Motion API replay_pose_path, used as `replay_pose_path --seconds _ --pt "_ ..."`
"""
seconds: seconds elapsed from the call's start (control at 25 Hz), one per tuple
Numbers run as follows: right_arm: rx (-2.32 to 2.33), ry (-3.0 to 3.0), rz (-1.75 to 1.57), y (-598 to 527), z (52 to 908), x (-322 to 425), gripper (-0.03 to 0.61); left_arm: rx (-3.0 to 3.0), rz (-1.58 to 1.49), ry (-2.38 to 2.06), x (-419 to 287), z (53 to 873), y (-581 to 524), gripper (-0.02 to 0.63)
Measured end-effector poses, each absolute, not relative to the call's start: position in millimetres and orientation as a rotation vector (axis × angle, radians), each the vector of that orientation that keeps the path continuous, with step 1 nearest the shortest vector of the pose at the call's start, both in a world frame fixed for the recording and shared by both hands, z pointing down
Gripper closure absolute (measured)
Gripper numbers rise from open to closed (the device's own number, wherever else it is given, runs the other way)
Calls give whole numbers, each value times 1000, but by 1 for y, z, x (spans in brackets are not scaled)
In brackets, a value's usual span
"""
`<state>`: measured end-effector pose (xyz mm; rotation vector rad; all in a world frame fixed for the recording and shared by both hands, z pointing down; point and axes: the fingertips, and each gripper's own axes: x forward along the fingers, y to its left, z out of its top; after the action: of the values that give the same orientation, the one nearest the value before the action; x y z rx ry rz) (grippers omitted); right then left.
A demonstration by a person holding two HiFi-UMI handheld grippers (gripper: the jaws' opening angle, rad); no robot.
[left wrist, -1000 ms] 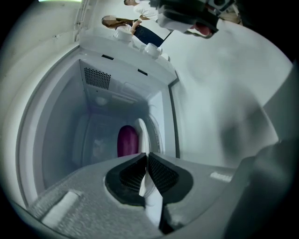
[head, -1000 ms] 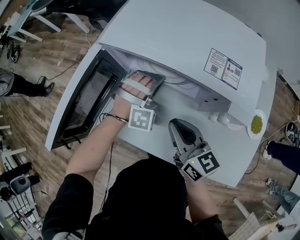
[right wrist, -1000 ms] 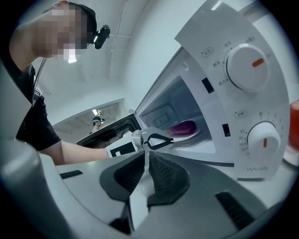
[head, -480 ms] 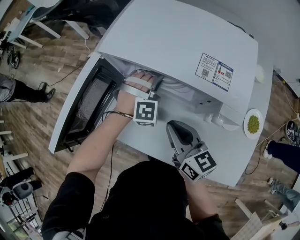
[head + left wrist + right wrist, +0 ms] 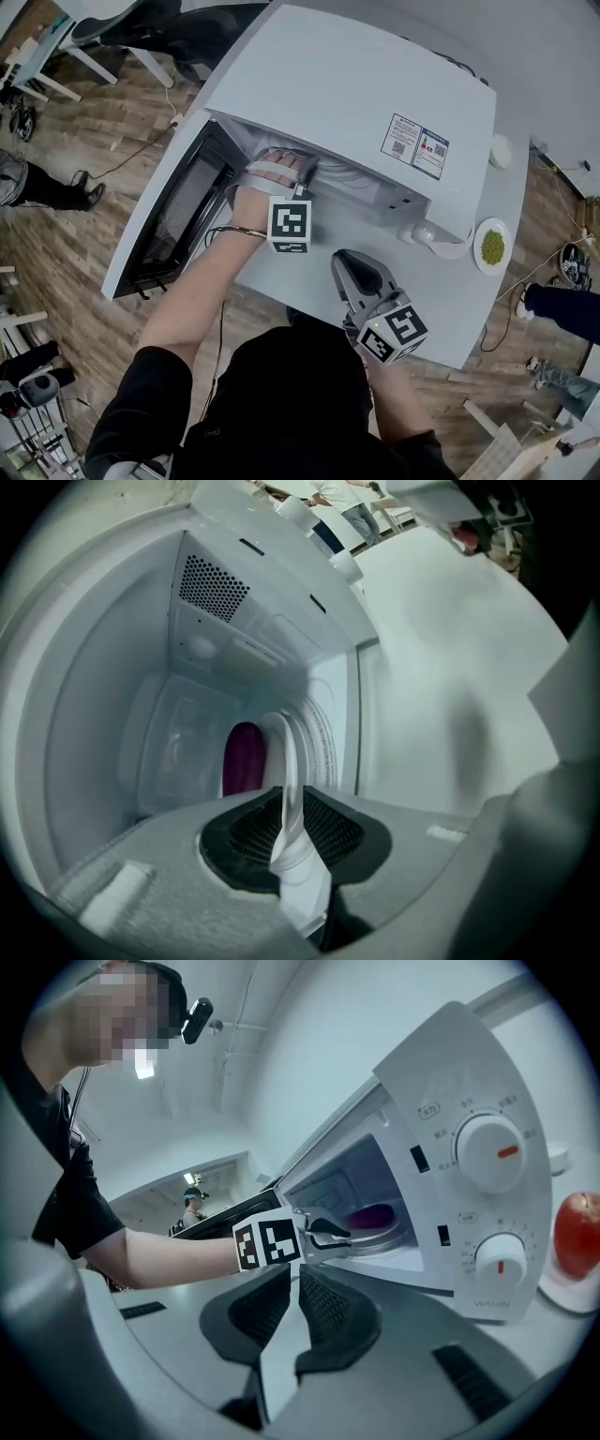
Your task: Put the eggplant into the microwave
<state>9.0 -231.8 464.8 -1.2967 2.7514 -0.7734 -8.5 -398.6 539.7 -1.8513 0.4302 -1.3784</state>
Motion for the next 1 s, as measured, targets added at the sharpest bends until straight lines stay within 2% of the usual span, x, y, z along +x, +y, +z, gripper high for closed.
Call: replay_pose_path --seconds 0.56,0.76,1.0 --pt "-1303 2837 -715 -196 406 -7 538 -2034 -1400 437 -31 507 -338 551" --pt "-1324 2864 -704 -175 385 -4 538 -2159 -1357 448 -27 482 -297 591" --pt "-1302 2879 -688 -151 365 1 538 -2266 -1334 536 -30 455 -254 603"
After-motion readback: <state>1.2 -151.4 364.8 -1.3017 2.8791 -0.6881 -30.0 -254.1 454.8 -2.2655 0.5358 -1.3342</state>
